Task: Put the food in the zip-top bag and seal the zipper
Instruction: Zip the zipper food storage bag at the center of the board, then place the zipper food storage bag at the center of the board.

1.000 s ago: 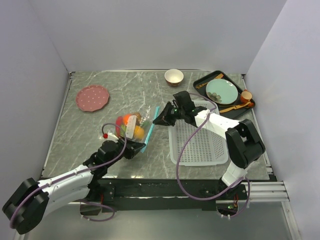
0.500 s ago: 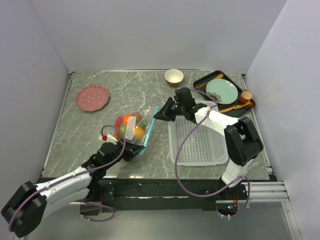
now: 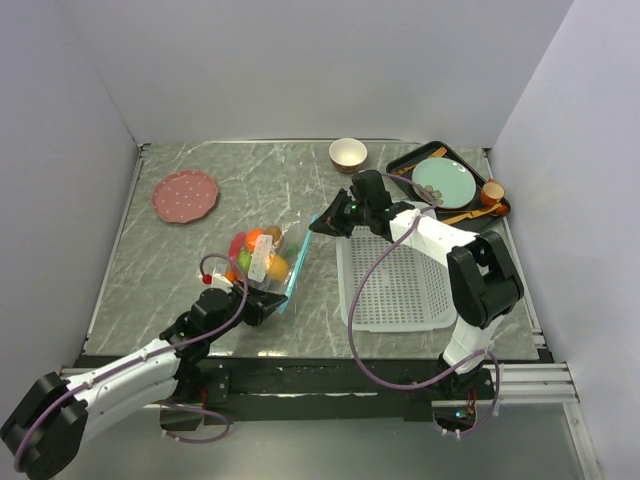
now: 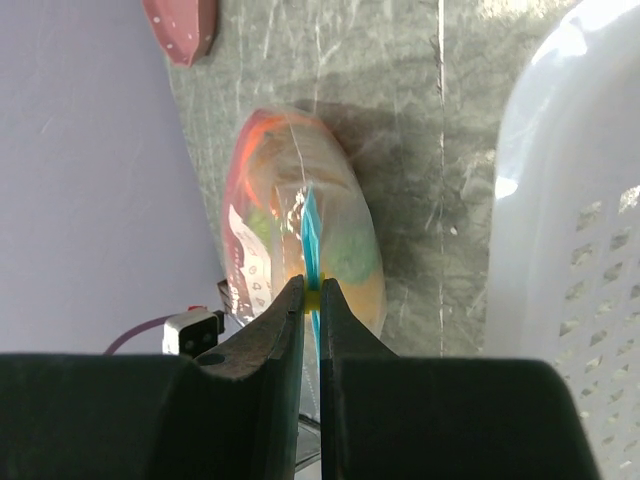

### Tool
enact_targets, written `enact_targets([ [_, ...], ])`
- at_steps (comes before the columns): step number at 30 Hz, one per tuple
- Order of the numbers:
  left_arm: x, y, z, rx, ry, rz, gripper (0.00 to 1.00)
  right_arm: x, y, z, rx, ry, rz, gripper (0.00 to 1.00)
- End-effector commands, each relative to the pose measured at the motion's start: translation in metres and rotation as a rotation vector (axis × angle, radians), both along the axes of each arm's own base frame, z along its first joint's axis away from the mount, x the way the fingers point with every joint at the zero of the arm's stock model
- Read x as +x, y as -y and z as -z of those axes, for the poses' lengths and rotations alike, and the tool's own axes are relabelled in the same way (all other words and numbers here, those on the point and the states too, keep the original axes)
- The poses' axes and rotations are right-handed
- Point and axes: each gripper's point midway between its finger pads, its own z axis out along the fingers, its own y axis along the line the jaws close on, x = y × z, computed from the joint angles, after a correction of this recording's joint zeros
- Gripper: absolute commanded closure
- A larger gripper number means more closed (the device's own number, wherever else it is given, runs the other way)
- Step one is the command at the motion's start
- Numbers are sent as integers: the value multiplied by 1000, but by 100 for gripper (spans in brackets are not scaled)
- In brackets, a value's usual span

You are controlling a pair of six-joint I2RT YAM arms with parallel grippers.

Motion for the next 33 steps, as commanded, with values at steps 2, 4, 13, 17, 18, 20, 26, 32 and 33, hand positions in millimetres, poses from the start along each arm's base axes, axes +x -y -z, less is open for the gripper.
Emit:
enact_targets([
  [2, -17, -4, 22, 34, -63, 40, 99, 45, 14, -31, -3, 142, 93, 92],
  [4, -18, -5, 22, 35, -64, 36, 99, 46, 14, -32, 0, 144, 92, 92],
  [13, -16, -6, 20, 28, -58, 26, 99, 54, 19, -31, -15, 151, 99, 92],
  [17, -17, -5, 23, 40, -66, 36, 99, 56, 18, -31, -14, 149, 91, 92],
  [18, -17, -5, 23, 33, -69, 35, 99, 56, 17, -32, -6, 148, 83, 91],
  [20, -18, -6, 24, 27, -70, 31, 99, 56, 16, -31, -6, 146, 80, 91],
  [26, -15, -5, 12, 19, -34, 30, 97, 49, 18, -24, -45, 140, 50, 83],
  [32, -10, -5, 0, 37, -2, 24, 68, 44, 34, -26, -150, 177, 69, 50],
  [33, -10, -5, -1, 42, 1, 26, 67, 45, 37, -28, -165, 191, 69, 45],
])
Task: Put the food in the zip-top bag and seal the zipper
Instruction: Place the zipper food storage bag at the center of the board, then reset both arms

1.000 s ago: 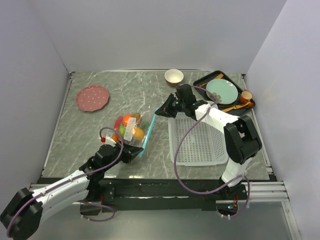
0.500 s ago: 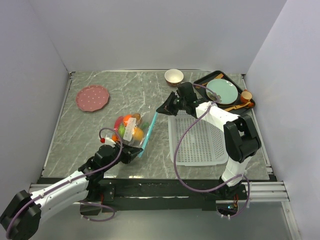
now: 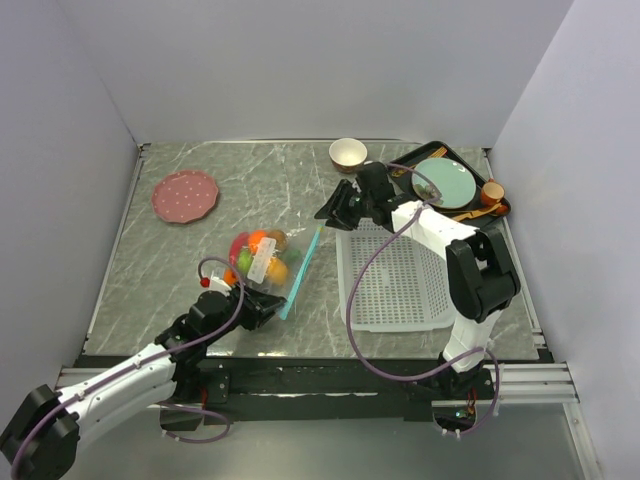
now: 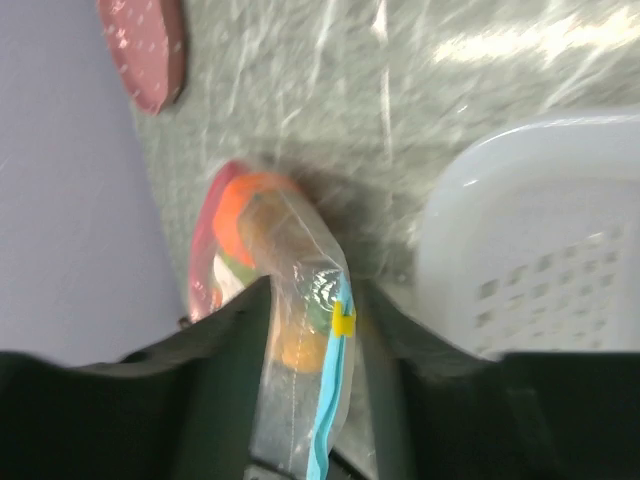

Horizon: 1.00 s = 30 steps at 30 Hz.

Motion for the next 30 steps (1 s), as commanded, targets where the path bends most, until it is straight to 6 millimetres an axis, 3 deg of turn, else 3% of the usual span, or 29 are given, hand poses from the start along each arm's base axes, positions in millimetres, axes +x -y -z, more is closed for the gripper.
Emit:
enact_targets([
  [1, -1, 2, -7, 24, 19, 24, 61, 15, 17, -40, -65, 144, 38, 42],
  [3, -3, 2, -8, 23, 20, 28, 55, 17, 23, -47, -96, 165, 45, 36],
  [13, -7, -7, -12, 66, 39, 23, 22, 15, 40, -81, -156, 249, 76, 33],
  [14, -11, -11, -1, 102, 5, 24, 20, 13, 41, -81, -156, 247, 78, 33],
  [16, -11, -15, -9, 119, 37, 23, 11, 12, 45, -87, -163, 263, 88, 32],
  [20, -12, -30, -15, 223, 60, 7, 2, 5, 58, -88, -214, 278, 108, 26],
  [26, -4, -59, -47, 386, 122, -75, 1, -2, 100, -86, -376, 298, 198, 17],
  [30, 8, -66, -83, 452, 200, -106, 1, -8, 134, -88, -453, 309, 265, 10],
])
